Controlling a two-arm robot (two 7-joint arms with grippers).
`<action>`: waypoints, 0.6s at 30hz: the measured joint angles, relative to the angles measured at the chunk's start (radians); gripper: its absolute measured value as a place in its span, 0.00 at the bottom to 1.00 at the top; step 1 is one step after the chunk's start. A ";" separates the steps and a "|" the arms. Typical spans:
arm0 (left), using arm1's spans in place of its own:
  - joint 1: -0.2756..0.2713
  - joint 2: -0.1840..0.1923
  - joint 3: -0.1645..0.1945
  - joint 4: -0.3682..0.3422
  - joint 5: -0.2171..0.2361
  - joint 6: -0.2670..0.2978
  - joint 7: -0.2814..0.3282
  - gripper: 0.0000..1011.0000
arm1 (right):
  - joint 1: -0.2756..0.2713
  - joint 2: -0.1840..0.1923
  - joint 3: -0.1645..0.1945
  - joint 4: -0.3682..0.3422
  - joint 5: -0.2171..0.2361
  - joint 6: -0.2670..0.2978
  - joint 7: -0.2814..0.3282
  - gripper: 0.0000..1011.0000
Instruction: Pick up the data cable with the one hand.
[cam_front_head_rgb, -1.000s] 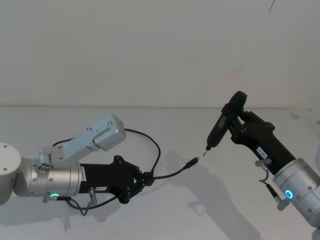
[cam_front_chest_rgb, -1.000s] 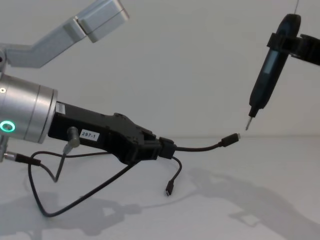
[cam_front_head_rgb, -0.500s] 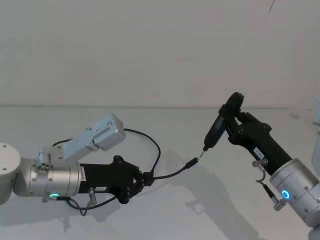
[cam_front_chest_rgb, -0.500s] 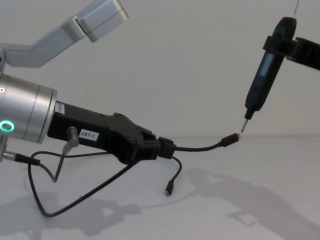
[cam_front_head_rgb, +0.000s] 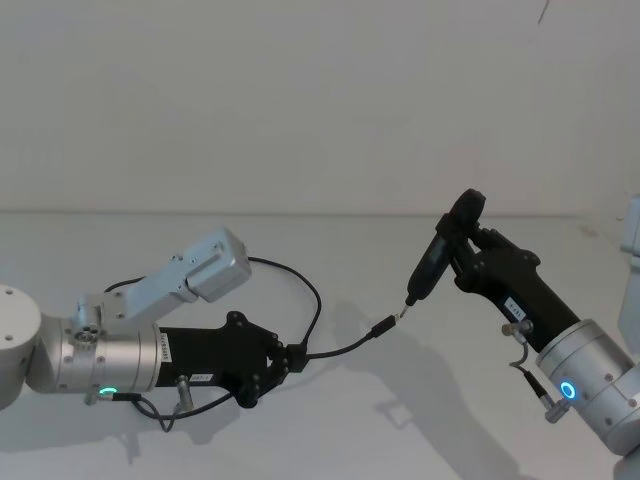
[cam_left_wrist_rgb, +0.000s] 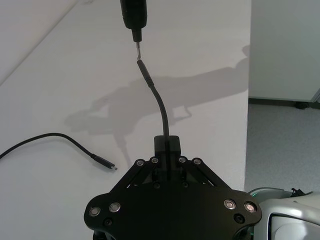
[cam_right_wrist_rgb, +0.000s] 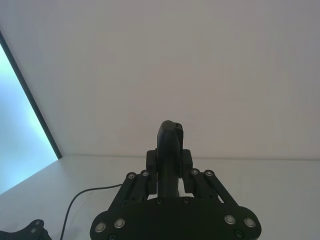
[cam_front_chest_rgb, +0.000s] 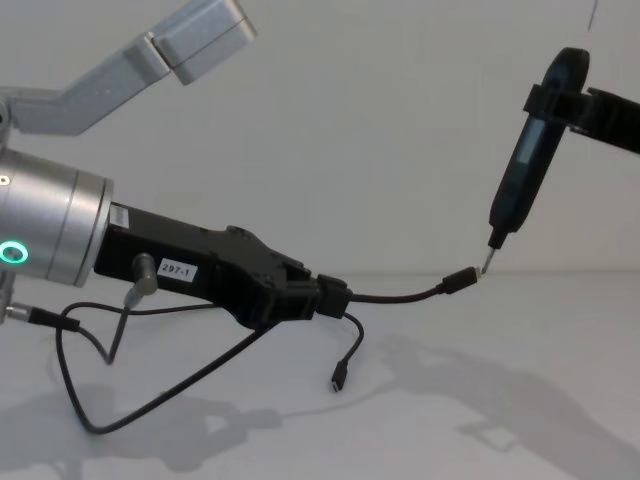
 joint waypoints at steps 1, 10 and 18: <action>0.000 0.000 0.000 0.000 0.000 0.000 0.000 0.04 | 0.000 0.001 -0.001 0.001 0.000 0.000 0.000 0.28; 0.000 0.000 0.000 0.000 0.000 0.000 0.000 0.04 | 0.004 0.005 -0.005 0.009 0.004 -0.004 -0.003 0.28; 0.000 0.000 0.000 0.000 0.000 0.000 0.000 0.04 | 0.006 0.006 -0.007 0.013 0.006 -0.005 -0.005 0.28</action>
